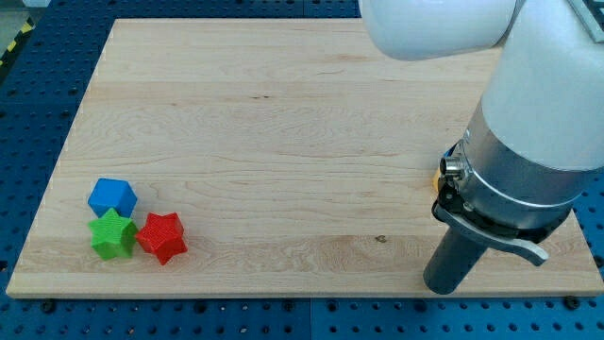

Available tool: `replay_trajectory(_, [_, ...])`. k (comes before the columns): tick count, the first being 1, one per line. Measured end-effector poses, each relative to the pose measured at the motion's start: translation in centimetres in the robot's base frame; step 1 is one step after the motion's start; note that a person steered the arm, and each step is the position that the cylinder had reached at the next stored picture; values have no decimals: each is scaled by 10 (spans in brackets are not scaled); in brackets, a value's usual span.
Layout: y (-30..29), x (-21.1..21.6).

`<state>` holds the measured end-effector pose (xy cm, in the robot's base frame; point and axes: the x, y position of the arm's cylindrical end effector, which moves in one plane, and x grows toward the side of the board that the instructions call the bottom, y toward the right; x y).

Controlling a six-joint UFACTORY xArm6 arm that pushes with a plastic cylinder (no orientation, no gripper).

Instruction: Place the arm towards the bottom right of the board

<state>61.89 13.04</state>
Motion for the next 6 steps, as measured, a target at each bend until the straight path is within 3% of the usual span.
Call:
replay_trajectory(5, [41,-1])
replay_trajectory(6, [94,-1])
